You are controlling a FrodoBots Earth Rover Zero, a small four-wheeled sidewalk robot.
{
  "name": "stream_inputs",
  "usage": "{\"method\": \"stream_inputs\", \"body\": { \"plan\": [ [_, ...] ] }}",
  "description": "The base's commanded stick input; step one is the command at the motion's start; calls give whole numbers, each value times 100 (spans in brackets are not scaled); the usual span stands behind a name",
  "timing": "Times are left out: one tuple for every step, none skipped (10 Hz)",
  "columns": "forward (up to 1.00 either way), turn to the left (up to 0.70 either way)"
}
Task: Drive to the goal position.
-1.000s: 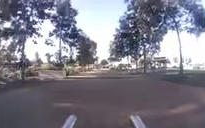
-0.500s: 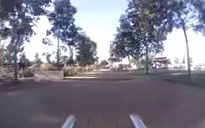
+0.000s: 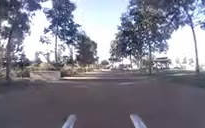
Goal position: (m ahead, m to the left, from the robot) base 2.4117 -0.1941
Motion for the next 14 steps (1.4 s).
{"method": "stream_inputs", "body": {
  "plan": [
    [100, 0],
    [100, 0],
    [100, 0],
    [100, 0],
    [100, 0],
    [100, 0],
    [100, 0],
    [100, 0],
    [100, 0],
    [100, 0],
    [100, 0],
    [100, 0],
    [100, 0],
    [100, 0]
  ]
}}
